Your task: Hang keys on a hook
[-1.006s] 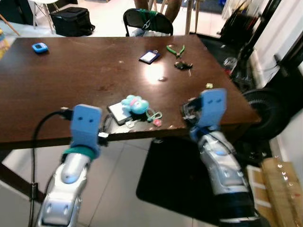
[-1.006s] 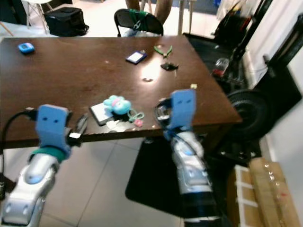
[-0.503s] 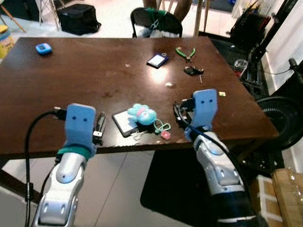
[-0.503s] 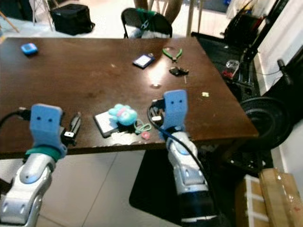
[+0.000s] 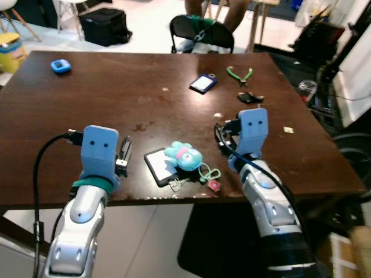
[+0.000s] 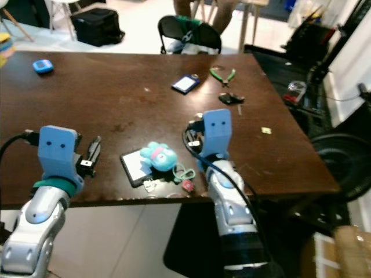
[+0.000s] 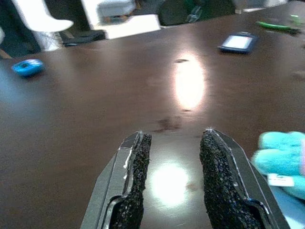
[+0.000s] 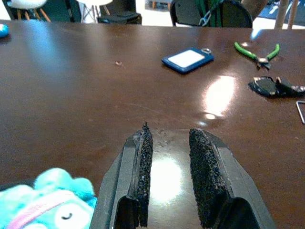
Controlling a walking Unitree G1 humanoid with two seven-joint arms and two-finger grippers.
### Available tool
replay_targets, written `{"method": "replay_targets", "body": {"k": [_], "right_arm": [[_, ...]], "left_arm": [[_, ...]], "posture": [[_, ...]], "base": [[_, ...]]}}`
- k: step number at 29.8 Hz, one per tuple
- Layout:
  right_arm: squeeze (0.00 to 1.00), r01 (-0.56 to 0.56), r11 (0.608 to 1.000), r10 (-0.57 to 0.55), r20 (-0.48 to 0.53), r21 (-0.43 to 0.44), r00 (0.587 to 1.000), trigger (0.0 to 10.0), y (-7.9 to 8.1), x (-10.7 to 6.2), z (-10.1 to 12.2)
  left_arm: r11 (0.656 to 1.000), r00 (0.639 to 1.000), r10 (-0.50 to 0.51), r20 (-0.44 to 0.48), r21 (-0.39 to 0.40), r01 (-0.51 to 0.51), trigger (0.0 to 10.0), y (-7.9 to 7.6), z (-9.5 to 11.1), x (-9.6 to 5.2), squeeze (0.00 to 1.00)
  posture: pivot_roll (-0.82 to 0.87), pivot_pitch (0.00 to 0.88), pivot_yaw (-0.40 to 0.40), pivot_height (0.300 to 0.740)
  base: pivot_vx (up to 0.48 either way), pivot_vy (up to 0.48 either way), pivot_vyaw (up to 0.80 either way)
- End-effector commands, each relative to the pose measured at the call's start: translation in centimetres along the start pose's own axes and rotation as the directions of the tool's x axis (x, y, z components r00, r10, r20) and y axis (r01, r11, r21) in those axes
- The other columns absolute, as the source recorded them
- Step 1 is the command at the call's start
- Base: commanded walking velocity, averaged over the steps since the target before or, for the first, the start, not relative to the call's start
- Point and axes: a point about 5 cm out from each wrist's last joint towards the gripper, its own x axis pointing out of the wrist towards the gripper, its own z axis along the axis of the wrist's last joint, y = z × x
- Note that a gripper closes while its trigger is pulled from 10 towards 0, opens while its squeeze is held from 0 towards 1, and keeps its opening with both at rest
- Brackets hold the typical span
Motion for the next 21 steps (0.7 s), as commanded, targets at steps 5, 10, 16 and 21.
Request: {"method": "replay_targets", "body": {"k": [5, 10, 16, 21], "right_arm": [[0.0, -0.049, 0.999, 0.049, -0.005, -0.01, 0.999, 10.0, 0.4, -0.1, -0.3], [0.0, -0.175, 0.982, 0.173, -0.03, -0.076, 0.985, 10.0, 1.6, -0.1, -0.3], [0.0, -0.324, 0.934, 0.316, -0.077, -0.148, 0.946, 10.0, 2.6, -0.3, -0.5], [0.0, -0.421, 0.885, 0.404, -0.124, -0.199, 0.907, 10.0, 2.6, -0.6, -0.6]], "left_arm": [[0.998, 0.996, -0.069, -0.063, 0.005, 0.07, 10.0, -0.3, -1.0, -0.2, 0.0], [0.992, 0.99, -0.122, -0.07, 0.019, 0.124, 10.0, -0.4, -0.9, -0.5, 0.0], [0.987, 0.985, -0.156, -0.07, 0.018, 0.157, 10.0, -0.6, -1.0, -0.7, 0.0], [0.981, 0.98, -0.187, -0.071, 0.033, 0.19, 10.0, -0.5, -0.9, -0.9, 0.0]], "posture": [[-0.04, 0.063, 0.05, 0.74], [-0.04, 0.067, 0.049, 0.74], [-0.03, 0.068, 0.046, 0.74], [-0.04, 0.072, 0.041, 0.74]], "base": [[0.0, 0.0, 0.0], [0.0, 0.0, 0.0], [0.0, 0.0, 0.0], [0.0, 0.0, 0.0]]}}
